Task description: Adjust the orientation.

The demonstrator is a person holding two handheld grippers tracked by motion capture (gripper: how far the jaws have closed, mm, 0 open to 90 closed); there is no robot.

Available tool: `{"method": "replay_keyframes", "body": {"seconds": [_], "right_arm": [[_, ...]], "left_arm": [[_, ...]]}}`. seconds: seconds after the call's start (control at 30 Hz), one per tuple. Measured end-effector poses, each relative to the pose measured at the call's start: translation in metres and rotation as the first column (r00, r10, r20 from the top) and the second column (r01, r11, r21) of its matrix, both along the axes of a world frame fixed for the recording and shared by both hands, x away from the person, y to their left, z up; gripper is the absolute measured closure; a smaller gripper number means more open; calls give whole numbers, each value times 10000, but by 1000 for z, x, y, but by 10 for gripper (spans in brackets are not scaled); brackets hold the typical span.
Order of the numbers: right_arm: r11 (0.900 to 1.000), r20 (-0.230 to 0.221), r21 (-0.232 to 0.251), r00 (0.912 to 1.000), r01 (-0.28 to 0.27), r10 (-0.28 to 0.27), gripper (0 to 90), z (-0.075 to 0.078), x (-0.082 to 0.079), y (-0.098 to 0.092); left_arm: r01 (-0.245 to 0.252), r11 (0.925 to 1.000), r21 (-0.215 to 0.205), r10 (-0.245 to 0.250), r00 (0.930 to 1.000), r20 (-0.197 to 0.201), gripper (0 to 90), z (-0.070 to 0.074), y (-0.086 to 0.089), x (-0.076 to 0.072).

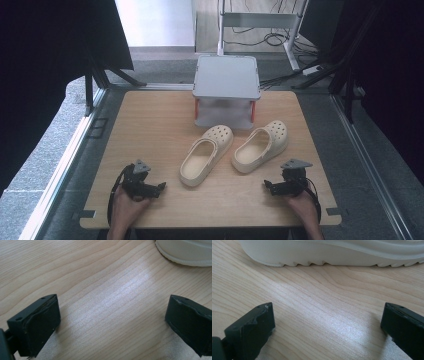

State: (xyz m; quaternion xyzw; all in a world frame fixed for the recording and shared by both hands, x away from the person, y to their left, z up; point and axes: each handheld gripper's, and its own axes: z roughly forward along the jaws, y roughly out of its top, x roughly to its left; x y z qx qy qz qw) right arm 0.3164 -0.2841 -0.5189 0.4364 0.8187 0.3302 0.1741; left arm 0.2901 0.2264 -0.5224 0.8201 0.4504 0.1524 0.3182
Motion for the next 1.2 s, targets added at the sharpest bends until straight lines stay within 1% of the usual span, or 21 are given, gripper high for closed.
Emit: {"method": "replay_keyframes", "body": {"seconds": [0.4,0.57,0.77,0.87,0.93,0.97,1.03,1.07,1.1,1.17,1.2], "right_arm": [[10000,8,13,10000,43,-43,0,0,0,0],[10000,-7,26,10000,85,-85,0,0,-1,0],[10000,-4,42,10000,71,-71,2,0,-1,0],[9999,-73,51,9999,95,-95,64,3,-2,-2],[9996,-164,227,9998,145,-142,95,5,-2,-4],[9993,-292,360,9995,113,-103,110,6,-3,-4],[9987,-412,508,9991,100,-79,117,10,-4,-4],[9987,-412,508,9991,100,-79,117,10,-4,-4],[9980,-376,623,9993,-57,81,128,15,-8,-2],[9973,-274,714,9994,-181,201,128,21,-12,-1],[9973,-274,714,9994,-181,201,128,21,-12,-1]], "left_arm": [[-5,10000,1,5,10000,2,0,0,0,0],[-132,9999,-2,132,9999,7,0,0,-1,0],[-140,9999,-4,140,9999,5,0,0,-1,0],[-139,9999,-3,139,9999,5,0,0,-1,0],[-140,9999,-7,140,9999,6,0,0,-1,0],[-139,9999,-4,139,9999,6,0,0,-1,0],[-140,9999,-6,140,9999,5,0,0,-1,0],[-140,9999,-6,140,9999,5,0,0,-1,0],[-141,9999,-7,141,9999,4,0,0,-1,0],[-140,9999,-8,140,9999,5,0,0,-1,0],[-140,9999,-8,140,9999,5,0,0,-1,0]]}}
